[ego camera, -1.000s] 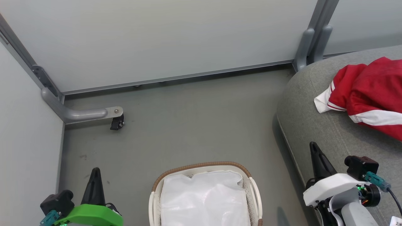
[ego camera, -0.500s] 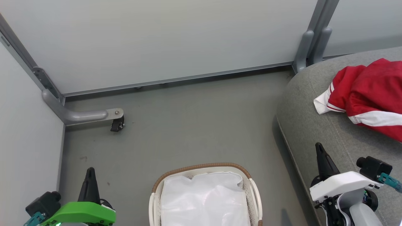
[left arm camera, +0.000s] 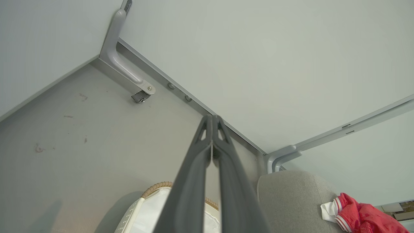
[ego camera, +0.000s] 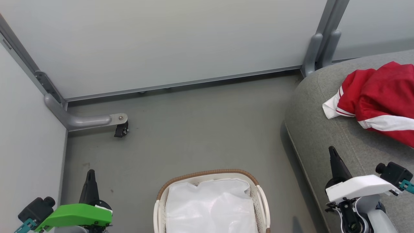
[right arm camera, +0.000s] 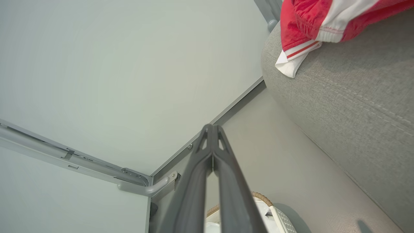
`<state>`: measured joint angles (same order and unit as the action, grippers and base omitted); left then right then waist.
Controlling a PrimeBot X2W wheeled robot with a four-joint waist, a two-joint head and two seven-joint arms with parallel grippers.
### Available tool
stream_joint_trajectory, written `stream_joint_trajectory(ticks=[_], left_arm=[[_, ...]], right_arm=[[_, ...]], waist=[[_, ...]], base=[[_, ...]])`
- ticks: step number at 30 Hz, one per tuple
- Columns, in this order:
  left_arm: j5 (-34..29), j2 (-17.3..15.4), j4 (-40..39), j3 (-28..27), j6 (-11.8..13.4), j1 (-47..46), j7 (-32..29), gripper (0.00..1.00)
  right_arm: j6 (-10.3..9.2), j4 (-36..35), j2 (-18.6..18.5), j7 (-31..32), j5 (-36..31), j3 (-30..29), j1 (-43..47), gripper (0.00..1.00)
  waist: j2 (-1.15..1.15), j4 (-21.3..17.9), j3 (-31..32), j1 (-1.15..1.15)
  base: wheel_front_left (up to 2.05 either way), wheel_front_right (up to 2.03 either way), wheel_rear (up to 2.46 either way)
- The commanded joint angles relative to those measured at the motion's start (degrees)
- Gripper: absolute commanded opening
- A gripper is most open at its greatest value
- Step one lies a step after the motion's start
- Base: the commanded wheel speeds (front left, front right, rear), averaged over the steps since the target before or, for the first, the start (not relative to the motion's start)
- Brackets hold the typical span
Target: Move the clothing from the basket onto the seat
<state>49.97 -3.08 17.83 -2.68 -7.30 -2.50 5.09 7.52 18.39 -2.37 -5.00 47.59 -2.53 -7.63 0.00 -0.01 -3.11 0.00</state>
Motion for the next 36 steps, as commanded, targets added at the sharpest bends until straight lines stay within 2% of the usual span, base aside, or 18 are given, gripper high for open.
stream_joint_trajectory(ticks=[1,36], left_arm=[[1.9,-0.2,-0.9,-0.4,-0.1,-1.6,-0.5,0.0],[22.4,0.0,-2.5,-2.3,-0.2,-2.9,-6.2,0.0]], right_arm=[[-0.01,-1.0,-0.4,0.5,2.1,-0.3,0.0,0.0],[-0.03,-2.8,-0.5,6.1,23.7,-2.2,0.8,0.0]], waist=[[0.0,0.0,0.1,0.0],[0.0,0.0,1.2,0.0]], base=[[0.0,0.0,0.0],[0.0,0.0,0.0]])
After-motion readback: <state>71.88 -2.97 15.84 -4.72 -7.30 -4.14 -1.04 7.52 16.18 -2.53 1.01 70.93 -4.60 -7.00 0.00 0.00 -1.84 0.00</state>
